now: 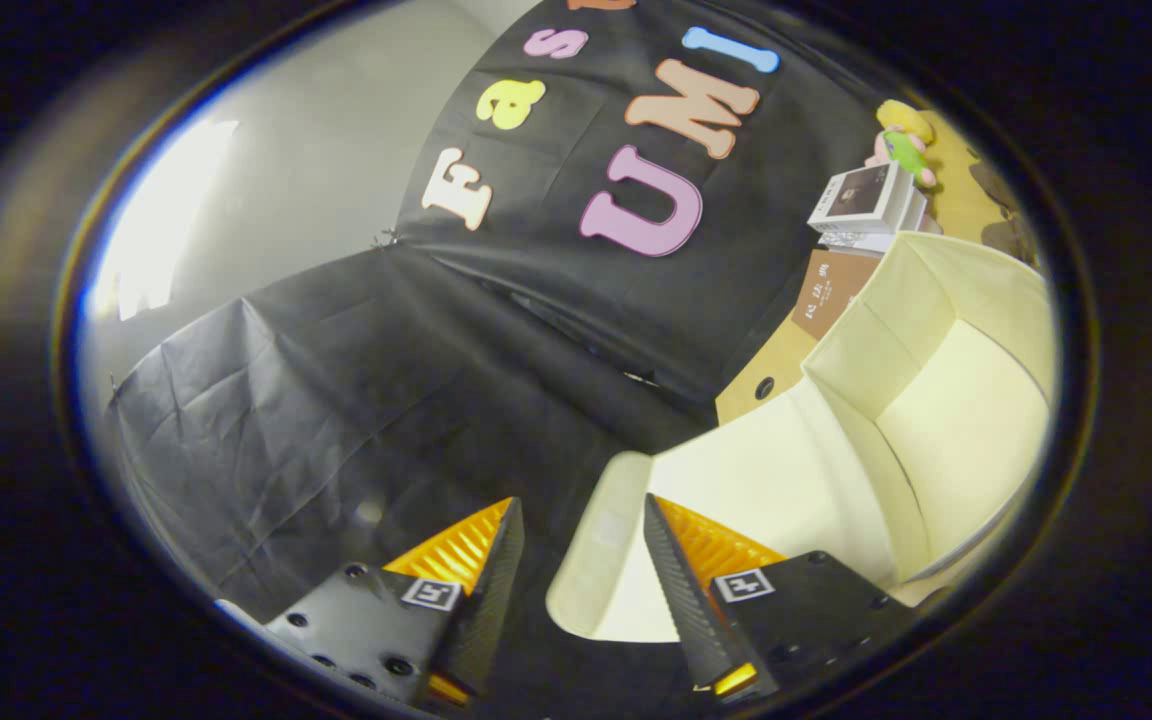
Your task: Open the storage box then place both shoes into the box .Put the left shoe in first, then the right shoe, with the right side of both shoes facing outward in a uniform manner.
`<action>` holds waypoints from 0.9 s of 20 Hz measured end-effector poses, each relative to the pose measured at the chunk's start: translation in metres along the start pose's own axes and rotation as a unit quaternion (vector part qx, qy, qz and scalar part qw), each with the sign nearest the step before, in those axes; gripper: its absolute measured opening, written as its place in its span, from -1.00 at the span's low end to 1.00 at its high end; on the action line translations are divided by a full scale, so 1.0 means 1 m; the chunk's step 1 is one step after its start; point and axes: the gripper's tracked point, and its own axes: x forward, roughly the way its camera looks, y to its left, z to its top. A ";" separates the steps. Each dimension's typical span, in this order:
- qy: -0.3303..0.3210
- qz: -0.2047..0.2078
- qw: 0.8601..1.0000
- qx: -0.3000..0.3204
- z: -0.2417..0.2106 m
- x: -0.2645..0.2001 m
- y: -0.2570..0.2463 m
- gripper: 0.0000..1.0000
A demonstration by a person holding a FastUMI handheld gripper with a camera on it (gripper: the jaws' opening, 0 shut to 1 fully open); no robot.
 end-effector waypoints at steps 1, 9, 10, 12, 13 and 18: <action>0.008 -0.005 1.000 -0.019 -0.002 -0.002 -0.002 0.75; 0.040 -0.097 0.974 -0.198 0.039 -0.024 -0.034 0.91; 0.035 -0.118 0.971 -0.206 0.051 -0.027 -0.040 0.92; 0.027 -0.158 0.965 -0.208 0.076 -0.031 -0.057 0.93; 0.024 -0.178 0.962 -0.207 0.089 -0.034 -0.068 0.94; 0.008 -0.276 0.934 -0.229 0.151 -0.060 -0.140 0.97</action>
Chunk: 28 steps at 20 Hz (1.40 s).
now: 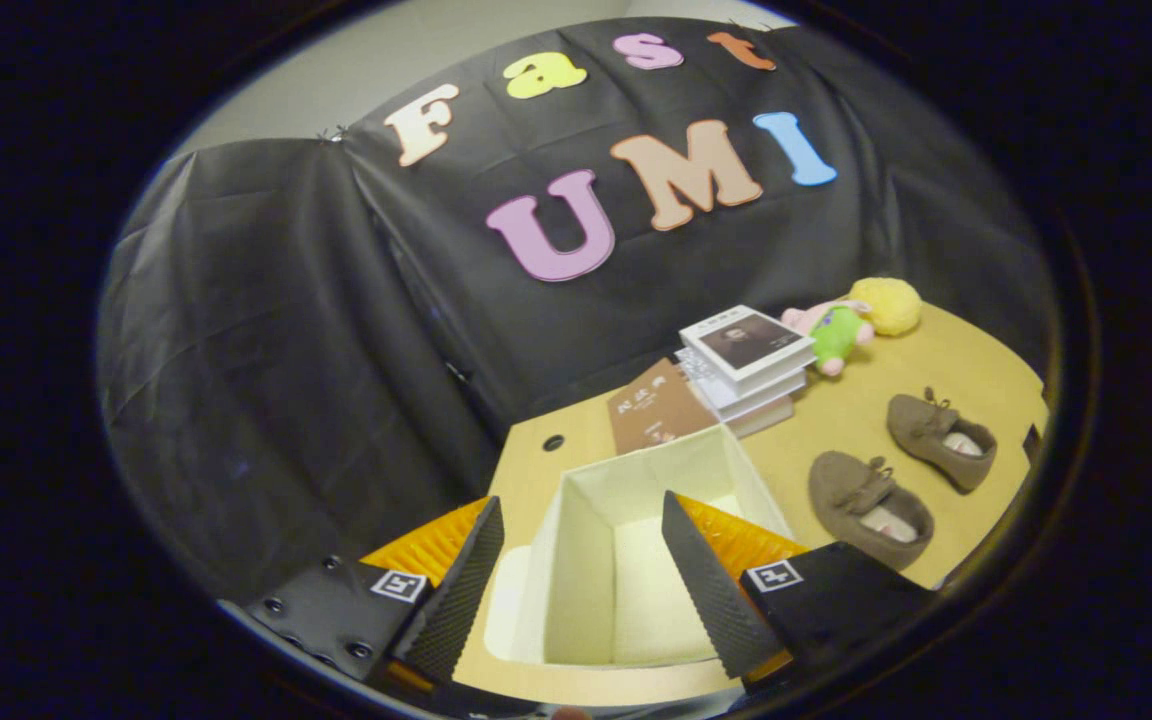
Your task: Open the storage box then place both shoes into the box .Put the left shoe in first, then the right shoe, with the right side of both shoes facing outward in a uniform manner.
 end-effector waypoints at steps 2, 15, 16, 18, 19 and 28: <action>0.009 -0.039 0.999 -0.021 0.004 0.004 -0.036 0.98; 0.195 -0.237 0.936 -0.174 0.005 0.017 -0.239 1.00; 0.215 -0.243 0.929 -0.178 -0.003 0.018 -0.252 1.00; 0.256 -0.252 0.915 -0.184 -0.017 0.028 -0.274 0.99; 0.274 -0.254 0.909 -0.186 -0.024 0.033 -0.283 0.98; 0.359 -0.242 0.885 -0.169 -0.080 0.064 -0.325 0.59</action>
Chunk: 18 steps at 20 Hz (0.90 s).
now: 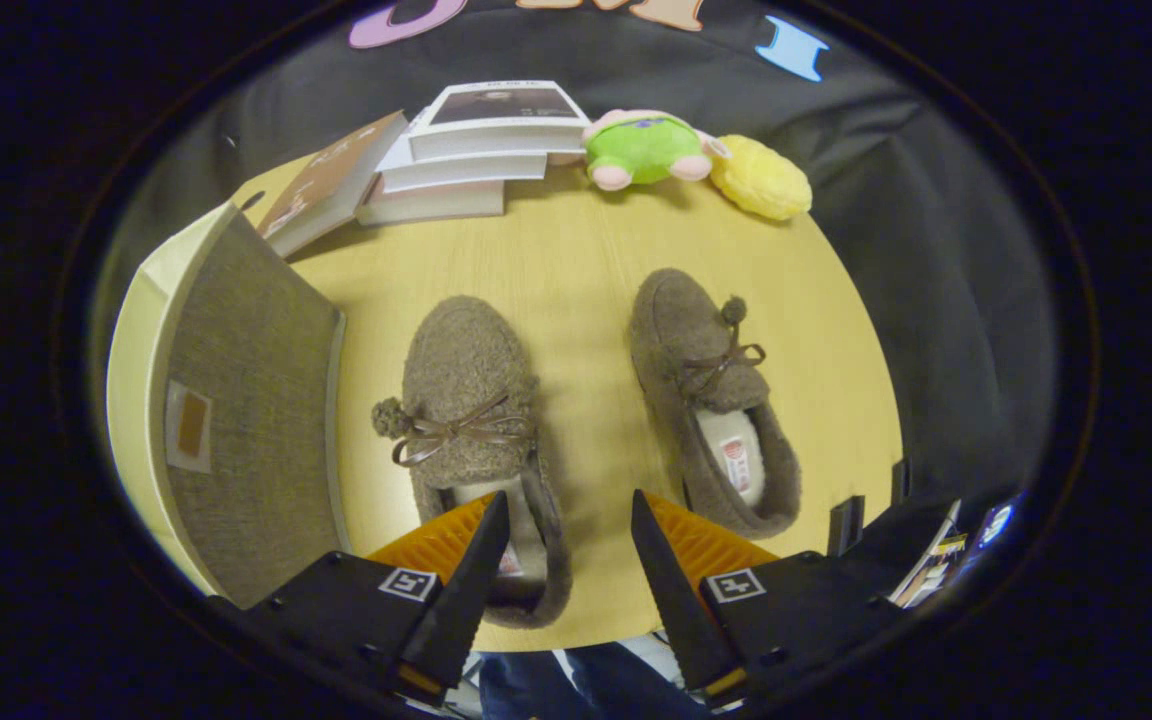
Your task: Open the storage box then place both shoes into the box .Put the left shoe in first, then the right shoe, with the right side of both shoes facing outward in a uniform manner.
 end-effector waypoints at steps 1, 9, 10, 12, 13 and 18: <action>0.006 -0.002 1.000 -0.005 -0.002 0.005 0.000 0.54; 0.036 0.008 0.999 0.008 -0.012 0.031 0.001 0.31; 0.042 0.018 0.999 0.012 -0.012 0.032 0.005 0.12; 0.051 0.043 0.998 0.002 -0.014 0.032 0.016 -0.25; 0.054 0.046 0.997 -0.006 -0.013 0.034 0.018 -0.43; 0.054 0.021 0.998 -0.016 -0.012 0.033 0.020 -0.78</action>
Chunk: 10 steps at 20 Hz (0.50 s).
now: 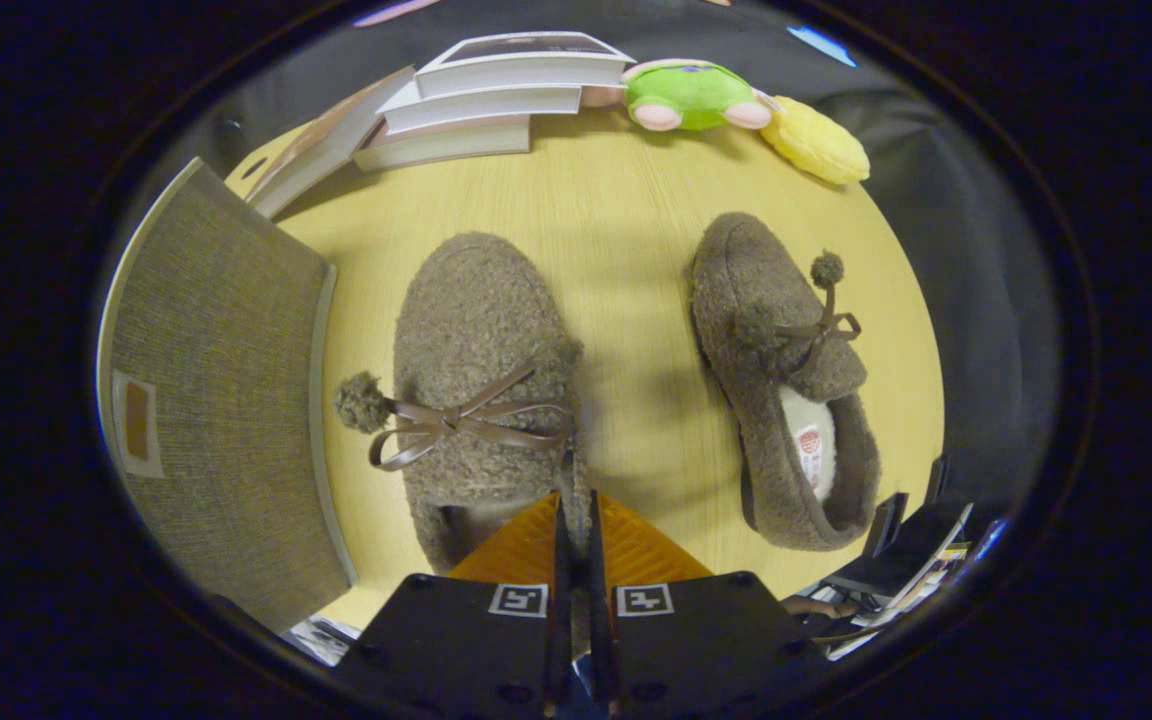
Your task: Open the storage box then place both shoes into the box .Put the left shoe in first, then the right shoe, with the right side of both shoes facing outward in a uniform manner.
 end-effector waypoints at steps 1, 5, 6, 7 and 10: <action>-0.001 -0.007 1.000 0.006 -0.001 0.000 0.001 -0.78; 0.010 -0.006 1.000 0.021 -0.008 -0.010 0.007 -0.88; 0.003 -0.005 1.000 0.027 -0.007 -0.013 0.007 -0.89; -0.004 -0.004 0.999 0.035 -0.005 -0.017 0.008 -0.88; -0.018 -0.016 0.998 0.058 -0.002 -0.034 0.006 -0.89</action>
